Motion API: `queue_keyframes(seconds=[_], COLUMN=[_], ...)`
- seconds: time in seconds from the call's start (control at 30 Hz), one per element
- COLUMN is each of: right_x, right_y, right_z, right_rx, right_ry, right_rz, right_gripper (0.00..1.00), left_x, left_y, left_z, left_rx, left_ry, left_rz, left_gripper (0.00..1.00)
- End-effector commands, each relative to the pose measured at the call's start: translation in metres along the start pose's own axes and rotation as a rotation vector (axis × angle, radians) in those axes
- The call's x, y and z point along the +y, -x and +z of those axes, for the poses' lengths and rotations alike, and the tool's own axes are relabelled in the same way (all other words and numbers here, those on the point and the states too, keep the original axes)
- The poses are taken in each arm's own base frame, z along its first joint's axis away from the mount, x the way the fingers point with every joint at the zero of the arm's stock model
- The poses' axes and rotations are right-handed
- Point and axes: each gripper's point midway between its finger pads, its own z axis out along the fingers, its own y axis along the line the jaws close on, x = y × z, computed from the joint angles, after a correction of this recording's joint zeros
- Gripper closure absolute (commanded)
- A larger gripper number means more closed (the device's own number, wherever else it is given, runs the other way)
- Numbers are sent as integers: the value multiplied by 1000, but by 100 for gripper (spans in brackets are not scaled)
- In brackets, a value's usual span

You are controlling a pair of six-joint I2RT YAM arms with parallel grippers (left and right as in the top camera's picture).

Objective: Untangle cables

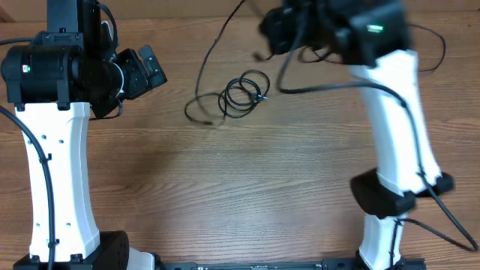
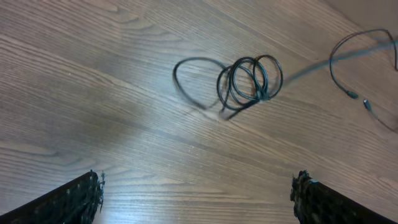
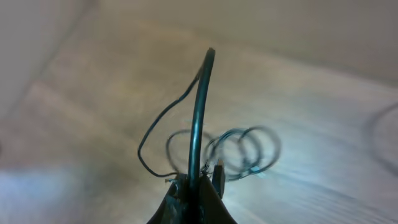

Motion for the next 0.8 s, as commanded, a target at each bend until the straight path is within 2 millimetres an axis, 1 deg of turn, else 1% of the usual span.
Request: queue_keyframes(seconds=[0.0, 0.07, 0.17, 0.37, 0.43, 0.5, 0.57, 0.67, 0.77], right_x=[-19, -35, -61, -124, -140, -156, -170, -192, -221], right_y=[27, 31, 32, 24, 19, 13, 5, -9, -27], right_z=[-90, -118, -152, -218, -237, -252, -263, -270, -276], right_rx=[-205, -262, -323, -451, -488, -513, -522, -505, -482], right_ry=[-90, -127, -194, -349, -395, -439, -478, -546, -649], right_rz=[42, 90, 143, 349, 404, 454, 501, 556, 645], right_gripper=[96, 96, 96, 96, 96, 96, 96, 96, 96], left_x=[-3, -4, -6, -8, -8, -8, -7, -4, -5], left_y=[3, 5, 8, 12, 12, 12, 13, 15, 16], left_z=[4, 4, 4, 3, 3, 3, 3, 3, 3], left_rx=[-3, -11, -22, -40, -40, -40, -45, -54, -60], left_ry=[-11, -15, -22, -31, -31, -30, -22, -6, -10], left_rz=[14, 15, 17, 21, 21, 21, 21, 20, 21], left_gripper=[1, 1, 1, 1, 0, 1, 0, 1, 1])
